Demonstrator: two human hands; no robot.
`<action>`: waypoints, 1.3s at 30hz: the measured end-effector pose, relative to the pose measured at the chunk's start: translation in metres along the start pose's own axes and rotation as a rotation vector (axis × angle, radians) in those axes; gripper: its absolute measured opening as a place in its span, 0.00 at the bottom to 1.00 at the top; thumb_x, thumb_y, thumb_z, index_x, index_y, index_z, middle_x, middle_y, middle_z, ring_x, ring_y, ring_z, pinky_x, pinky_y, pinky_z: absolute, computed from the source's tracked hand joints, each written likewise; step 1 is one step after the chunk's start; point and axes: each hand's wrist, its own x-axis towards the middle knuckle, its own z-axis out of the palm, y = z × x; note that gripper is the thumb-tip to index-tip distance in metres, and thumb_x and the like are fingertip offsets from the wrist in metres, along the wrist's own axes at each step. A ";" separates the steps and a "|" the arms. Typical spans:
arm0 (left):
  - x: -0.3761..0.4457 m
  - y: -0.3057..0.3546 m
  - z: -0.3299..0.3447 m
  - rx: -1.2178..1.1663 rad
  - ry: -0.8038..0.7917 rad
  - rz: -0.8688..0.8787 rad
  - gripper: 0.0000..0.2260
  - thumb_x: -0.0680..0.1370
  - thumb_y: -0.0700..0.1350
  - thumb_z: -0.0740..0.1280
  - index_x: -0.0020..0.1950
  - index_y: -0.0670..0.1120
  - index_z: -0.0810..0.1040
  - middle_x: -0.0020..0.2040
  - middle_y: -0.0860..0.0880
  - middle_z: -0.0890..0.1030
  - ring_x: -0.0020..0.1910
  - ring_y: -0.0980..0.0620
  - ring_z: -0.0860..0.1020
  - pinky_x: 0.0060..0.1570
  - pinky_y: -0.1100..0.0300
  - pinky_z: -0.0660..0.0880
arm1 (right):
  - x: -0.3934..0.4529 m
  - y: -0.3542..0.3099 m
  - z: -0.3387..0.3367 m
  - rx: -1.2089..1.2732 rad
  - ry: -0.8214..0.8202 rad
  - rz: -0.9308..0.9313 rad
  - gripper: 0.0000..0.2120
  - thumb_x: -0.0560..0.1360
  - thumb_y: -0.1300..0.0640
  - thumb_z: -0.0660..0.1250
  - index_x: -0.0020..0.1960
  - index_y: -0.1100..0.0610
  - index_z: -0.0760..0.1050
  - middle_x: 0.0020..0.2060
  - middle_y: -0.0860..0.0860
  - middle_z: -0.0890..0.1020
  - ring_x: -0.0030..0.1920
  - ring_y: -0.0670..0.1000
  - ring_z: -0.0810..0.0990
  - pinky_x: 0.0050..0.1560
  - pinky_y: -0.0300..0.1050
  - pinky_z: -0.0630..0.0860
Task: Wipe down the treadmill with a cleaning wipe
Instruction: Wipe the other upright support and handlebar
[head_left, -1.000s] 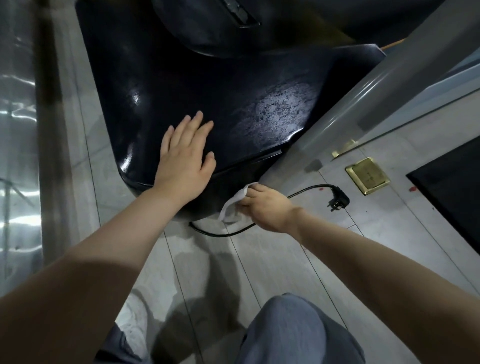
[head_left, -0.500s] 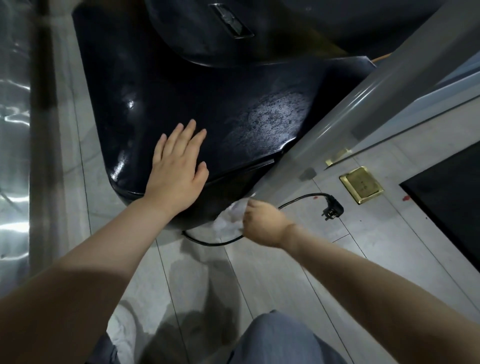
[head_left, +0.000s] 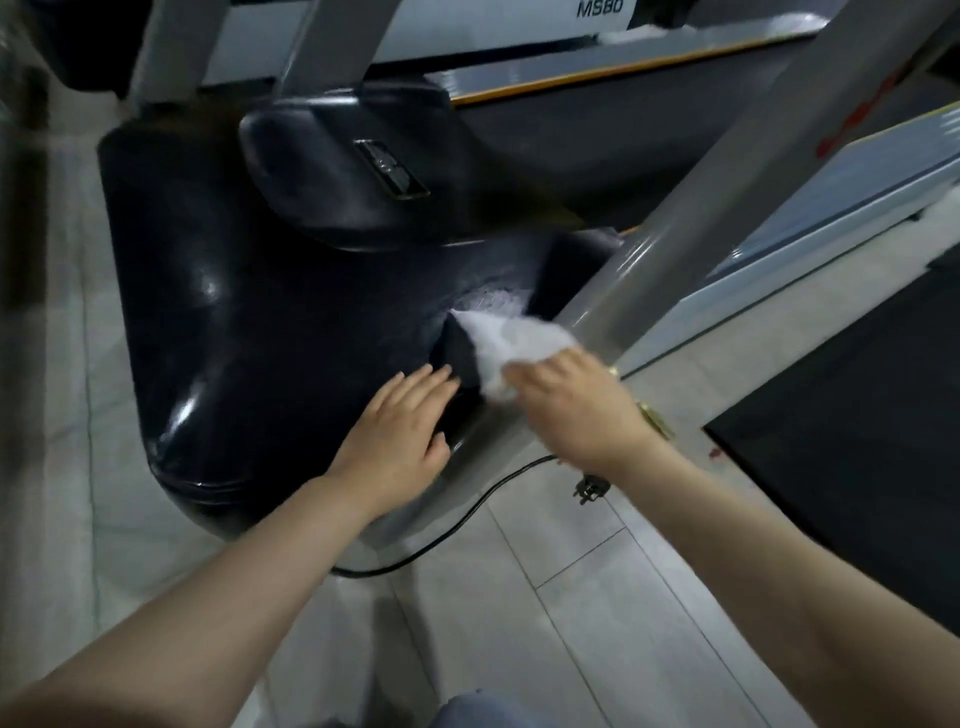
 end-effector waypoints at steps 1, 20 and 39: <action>0.008 0.009 -0.002 -0.046 0.001 -0.016 0.28 0.80 0.46 0.59 0.80 0.46 0.58 0.81 0.49 0.57 0.80 0.53 0.50 0.77 0.59 0.42 | -0.010 -0.003 0.002 0.035 -0.024 -0.142 0.13 0.75 0.55 0.61 0.54 0.55 0.82 0.52 0.50 0.83 0.57 0.54 0.73 0.67 0.51 0.65; 0.158 0.186 -0.112 -0.324 -0.081 -0.078 0.34 0.81 0.49 0.64 0.81 0.48 0.49 0.80 0.48 0.55 0.77 0.48 0.59 0.74 0.55 0.59 | 0.020 0.259 -0.170 -0.079 0.429 0.547 0.18 0.76 0.50 0.56 0.53 0.58 0.80 0.43 0.61 0.83 0.45 0.64 0.81 0.54 0.54 0.73; 0.235 0.195 -0.127 -0.285 -0.125 -0.035 0.39 0.79 0.56 0.66 0.81 0.49 0.46 0.79 0.50 0.59 0.75 0.48 0.65 0.70 0.53 0.66 | 0.057 0.322 -0.240 -0.137 0.209 0.639 0.15 0.72 0.65 0.62 0.52 0.51 0.81 0.54 0.55 0.82 0.57 0.61 0.76 0.56 0.49 0.67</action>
